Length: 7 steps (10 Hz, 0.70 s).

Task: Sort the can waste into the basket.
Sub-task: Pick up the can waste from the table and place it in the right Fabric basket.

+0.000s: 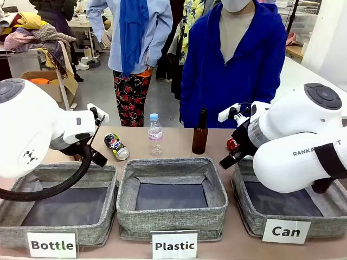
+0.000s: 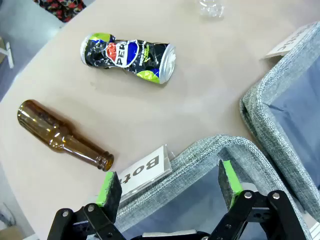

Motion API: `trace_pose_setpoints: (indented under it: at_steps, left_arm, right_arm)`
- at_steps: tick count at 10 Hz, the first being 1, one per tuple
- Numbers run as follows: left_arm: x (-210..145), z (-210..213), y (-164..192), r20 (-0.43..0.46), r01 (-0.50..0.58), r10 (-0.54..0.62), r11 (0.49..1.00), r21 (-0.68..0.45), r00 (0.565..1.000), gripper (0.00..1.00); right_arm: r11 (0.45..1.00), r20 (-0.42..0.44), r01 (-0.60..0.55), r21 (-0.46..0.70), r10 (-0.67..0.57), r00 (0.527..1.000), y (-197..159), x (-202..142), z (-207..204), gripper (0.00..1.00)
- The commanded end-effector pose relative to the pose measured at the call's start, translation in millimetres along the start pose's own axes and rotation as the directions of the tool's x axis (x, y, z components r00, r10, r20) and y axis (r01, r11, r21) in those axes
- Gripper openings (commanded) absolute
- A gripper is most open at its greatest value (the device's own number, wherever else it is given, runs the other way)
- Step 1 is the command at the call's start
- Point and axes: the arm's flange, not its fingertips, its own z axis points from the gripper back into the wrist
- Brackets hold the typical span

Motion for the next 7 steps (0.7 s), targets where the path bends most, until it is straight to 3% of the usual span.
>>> trace_pose_setpoints:
  at_steps: [1,7]
  left_arm:
    - [0.0,0.1,0.0,0.000,0.000,0.000,1.000,0.000,1.000,1.00]
    - [0.0,0.1,0.0,0.000,0.000,0.000,1.000,0.000,1.000,1.00]
  right_arm:
    - [1.000,0.000,0.000,0.000,0.000,1.000,0.0,0.0,0.0,1.00]
    - [1.000,0.000,0.000,0.000,0.000,1.000,0.0,0.0,0.0,1.00]
